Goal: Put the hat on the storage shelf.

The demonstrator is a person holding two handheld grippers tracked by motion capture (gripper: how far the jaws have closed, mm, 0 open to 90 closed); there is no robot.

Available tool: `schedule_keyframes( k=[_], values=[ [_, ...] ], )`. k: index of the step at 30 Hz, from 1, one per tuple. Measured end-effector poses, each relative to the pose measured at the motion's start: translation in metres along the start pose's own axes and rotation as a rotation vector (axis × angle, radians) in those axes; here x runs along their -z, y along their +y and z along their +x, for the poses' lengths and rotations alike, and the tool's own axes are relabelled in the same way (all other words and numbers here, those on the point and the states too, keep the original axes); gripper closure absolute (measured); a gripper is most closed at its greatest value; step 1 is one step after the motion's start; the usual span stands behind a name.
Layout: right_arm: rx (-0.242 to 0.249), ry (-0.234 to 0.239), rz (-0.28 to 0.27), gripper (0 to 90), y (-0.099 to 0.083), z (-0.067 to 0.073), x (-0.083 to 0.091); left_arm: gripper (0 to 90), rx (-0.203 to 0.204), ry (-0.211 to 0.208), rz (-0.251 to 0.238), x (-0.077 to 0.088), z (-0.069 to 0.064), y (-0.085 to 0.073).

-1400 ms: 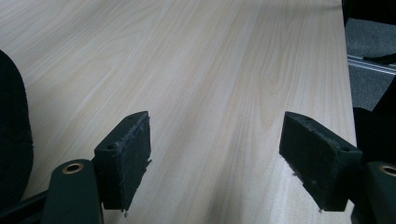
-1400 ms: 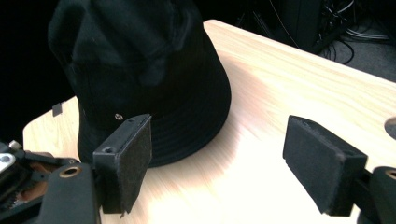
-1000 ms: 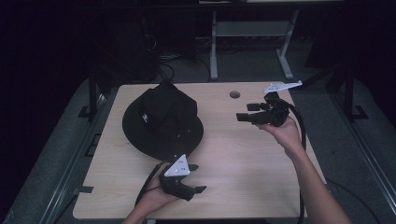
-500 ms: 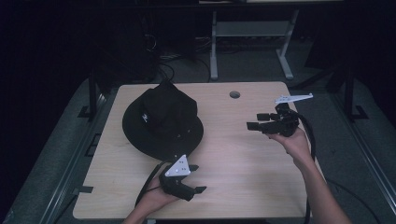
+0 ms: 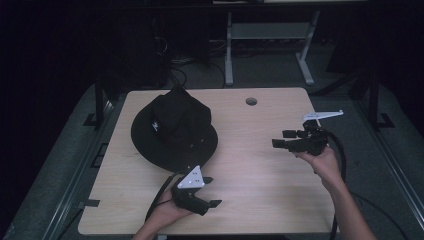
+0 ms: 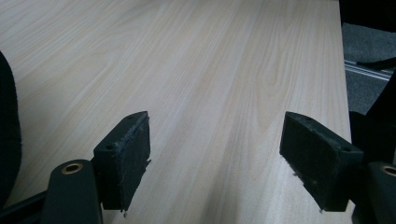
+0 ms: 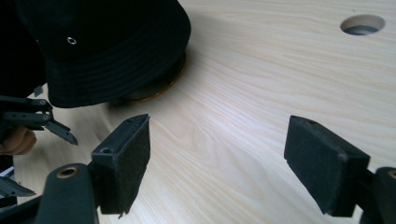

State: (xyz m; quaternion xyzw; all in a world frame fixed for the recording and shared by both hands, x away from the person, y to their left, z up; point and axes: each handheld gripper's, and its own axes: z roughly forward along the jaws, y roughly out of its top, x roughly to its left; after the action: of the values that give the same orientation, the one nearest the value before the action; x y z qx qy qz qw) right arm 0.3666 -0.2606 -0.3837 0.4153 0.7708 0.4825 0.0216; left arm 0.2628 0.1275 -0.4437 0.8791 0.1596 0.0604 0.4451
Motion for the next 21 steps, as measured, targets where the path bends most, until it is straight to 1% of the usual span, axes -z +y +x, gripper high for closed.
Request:
schedule_keyframes(
  k=[5,6,7,10,11,12,13,15,20,21],
  values=[
    [-0.018,-0.007,-0.003,21.9,-0.015,-0.005,0.004,23.9,0.006,-0.003,-0.004,0.0,0.001,0.0],
    [-0.018,-0.007,-0.003,21.9,-0.015,-0.005,0.004,23.8,0.006,-0.003,-0.004,0.0,0.001,0.0],
    [-0.027,-0.009,-0.007,21.9,-0.02,-0.007,0.006,23.8,0.014,-0.004,-0.005,0.0,0.001,0.0],
    [-0.036,0.001,-0.017,21.9,-0.024,-0.008,0.008,23.8,0.02,-0.007,-0.005,0.0,0.001,0.0],
    [-0.04,0.008,-0.031,21.9,-0.028,-0.009,0.009,23.8,0.023,-0.008,-0.007,0.0,0.001,0.0],
    [-0.04,0.005,-0.033,21.9,-0.029,-0.008,0.009,23.8,0.02,-0.009,-0.003,0.0,0.002,0.0],
    [-0.041,0.003,-0.027,21.9,-0.034,-0.008,0.011,23.8,0.014,-0.007,0.0,0.0,0.002,0.0],
    [-0.041,-0.001,-0.03,21.9,-0.038,-0.008,0.012,23.8,0.023,-0.01,0.0,0.0,0.002,0.0],
    [-0.045,-0.007,-0.019,21.9,-0.047,-0.008,0.014,23.8,0.026,-0.01,0.0,0.0,0.002,0.0],
    [-0.044,-0.007,-0.025,21.9,-0.051,-0.009,0.016,23.8,0.027,-0.011,0.0,0.0,0.002,0.0]
  ],
)
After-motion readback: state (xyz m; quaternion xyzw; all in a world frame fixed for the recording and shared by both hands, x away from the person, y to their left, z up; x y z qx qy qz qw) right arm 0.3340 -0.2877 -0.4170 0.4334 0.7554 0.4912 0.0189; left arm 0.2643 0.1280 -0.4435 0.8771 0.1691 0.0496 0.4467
